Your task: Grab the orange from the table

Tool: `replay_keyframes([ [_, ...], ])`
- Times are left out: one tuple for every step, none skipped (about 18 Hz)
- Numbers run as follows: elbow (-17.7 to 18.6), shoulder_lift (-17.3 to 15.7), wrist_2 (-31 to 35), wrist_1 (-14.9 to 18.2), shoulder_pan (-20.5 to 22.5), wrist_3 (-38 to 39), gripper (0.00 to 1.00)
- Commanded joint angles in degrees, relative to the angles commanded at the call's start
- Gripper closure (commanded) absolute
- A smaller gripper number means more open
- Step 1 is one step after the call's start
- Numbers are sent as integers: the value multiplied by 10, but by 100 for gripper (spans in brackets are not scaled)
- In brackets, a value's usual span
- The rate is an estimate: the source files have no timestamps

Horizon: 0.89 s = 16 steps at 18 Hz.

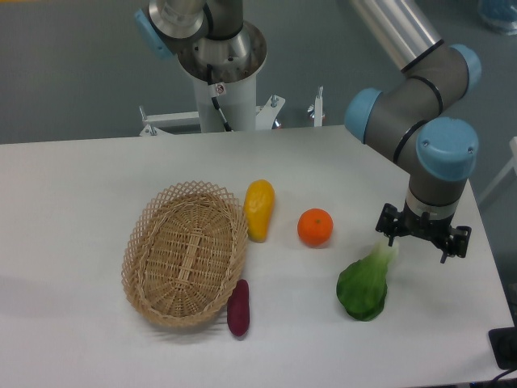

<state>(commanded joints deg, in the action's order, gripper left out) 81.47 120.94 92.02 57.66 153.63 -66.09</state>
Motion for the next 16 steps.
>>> replay_keyframes([
  [0, 0, 1, 0, 0, 1, 0],
  [0, 0, 1, 0, 0, 1, 0],
  [0, 1, 1, -1, -2, 3, 0],
  [0, 2, 1, -2, -3, 3, 0],
  [0, 2, 1, -3, -4, 2, 0],
  [0, 2, 1, -3, -4, 2, 0],
  [-1, 2, 1, -2, -4, 1, 0],
  [0, 1, 1, 2, -4, 3, 0],
  [2, 0, 0, 3, -4, 8, 0],
  [7, -3, -3, 3, -3, 7, 0],
  [14, -4, -3, 3, -3, 7, 0],
  [19, -4, -3, 2, -4, 9, 0],
  [22, -4, -3, 2, -6, 10, 0],
  [23, -4, -4, 2, -10, 10, 0],
  [25, -5, -5, 1, -13, 10, 0],
  [37, -8, -6, -4, -13, 8, 0],
])
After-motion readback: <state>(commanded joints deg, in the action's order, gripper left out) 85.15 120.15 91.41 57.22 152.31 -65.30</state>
